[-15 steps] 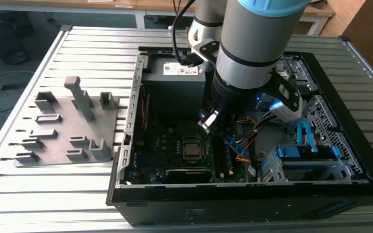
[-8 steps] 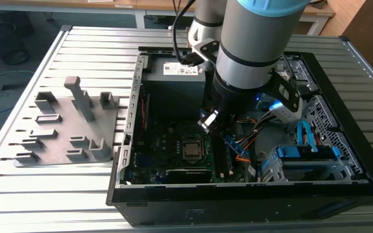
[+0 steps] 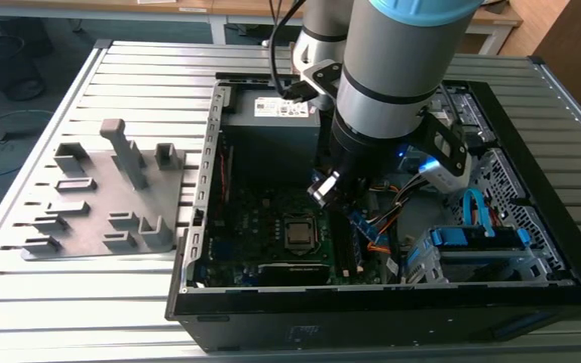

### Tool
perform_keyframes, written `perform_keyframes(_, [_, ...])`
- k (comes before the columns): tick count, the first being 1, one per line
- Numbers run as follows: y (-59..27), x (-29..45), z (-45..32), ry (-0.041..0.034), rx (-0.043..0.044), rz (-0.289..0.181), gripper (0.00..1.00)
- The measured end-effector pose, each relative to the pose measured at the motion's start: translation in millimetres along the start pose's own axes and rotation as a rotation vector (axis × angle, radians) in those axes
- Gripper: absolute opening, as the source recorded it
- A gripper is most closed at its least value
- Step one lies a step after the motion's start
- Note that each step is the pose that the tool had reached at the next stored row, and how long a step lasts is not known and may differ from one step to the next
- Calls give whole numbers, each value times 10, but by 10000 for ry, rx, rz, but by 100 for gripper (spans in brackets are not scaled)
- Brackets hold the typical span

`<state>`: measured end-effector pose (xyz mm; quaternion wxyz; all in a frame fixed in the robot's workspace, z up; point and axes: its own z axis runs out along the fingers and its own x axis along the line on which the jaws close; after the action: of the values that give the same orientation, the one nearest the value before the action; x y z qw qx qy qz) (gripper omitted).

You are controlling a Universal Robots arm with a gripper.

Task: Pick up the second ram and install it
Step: 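Insert the second ram into the second slot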

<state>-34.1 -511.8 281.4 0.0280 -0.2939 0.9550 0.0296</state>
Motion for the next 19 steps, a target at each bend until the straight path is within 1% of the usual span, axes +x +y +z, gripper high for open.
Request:
perform_keyframes(13, [0,0,0,-15,28,385,14])
perform_keyframes(19, [0,0,1,-27,47,655,14])
